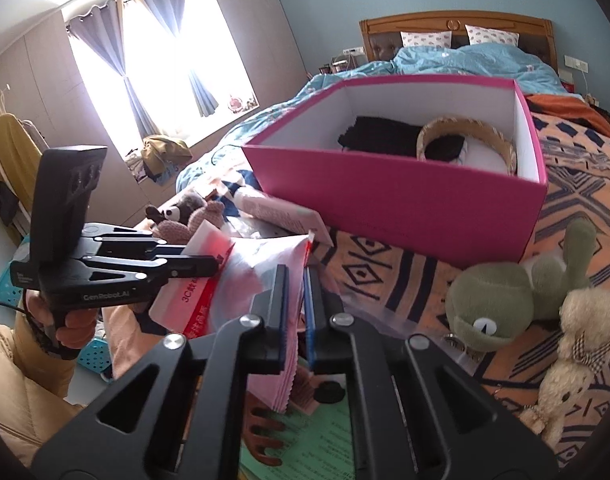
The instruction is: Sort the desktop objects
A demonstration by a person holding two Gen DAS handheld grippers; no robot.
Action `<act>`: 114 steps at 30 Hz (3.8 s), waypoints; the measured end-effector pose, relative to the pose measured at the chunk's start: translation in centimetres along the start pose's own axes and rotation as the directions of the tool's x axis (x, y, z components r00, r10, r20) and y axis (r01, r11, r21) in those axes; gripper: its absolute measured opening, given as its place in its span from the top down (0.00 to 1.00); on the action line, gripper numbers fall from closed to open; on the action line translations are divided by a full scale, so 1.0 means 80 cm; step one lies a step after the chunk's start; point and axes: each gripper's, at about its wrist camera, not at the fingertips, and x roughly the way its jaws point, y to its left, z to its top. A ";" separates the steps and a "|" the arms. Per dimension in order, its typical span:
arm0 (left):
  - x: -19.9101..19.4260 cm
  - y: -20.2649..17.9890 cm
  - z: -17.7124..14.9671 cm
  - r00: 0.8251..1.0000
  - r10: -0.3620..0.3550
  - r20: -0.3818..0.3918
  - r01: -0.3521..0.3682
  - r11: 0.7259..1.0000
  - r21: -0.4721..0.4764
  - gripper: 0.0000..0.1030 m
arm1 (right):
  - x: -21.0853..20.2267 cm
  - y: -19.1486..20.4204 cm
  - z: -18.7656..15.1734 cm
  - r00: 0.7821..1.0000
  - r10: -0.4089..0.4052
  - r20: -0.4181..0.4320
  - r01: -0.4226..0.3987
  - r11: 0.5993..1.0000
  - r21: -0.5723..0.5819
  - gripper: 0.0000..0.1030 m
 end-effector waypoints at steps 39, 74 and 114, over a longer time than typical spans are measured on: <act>0.027 0.031 -0.010 0.999 0.013 -0.053 -0.015 0.999 -0.046 0.69 | 0.046 0.003 -0.015 0.990 0.004 -0.138 -0.008 1.000 -0.025 0.94; 0.022 0.044 0.007 0.998 -0.041 -0.042 0.038 0.997 -0.069 0.42 | 0.045 -0.032 0.040 0.997 0.081 0.008 -0.081 0.993 0.090 0.94; 0.037 0.045 0.010 0.990 -0.125 -0.062 0.117 0.986 -0.115 0.87 | 0.048 -0.032 0.020 0.991 0.065 -0.113 -0.058 0.996 0.065 0.94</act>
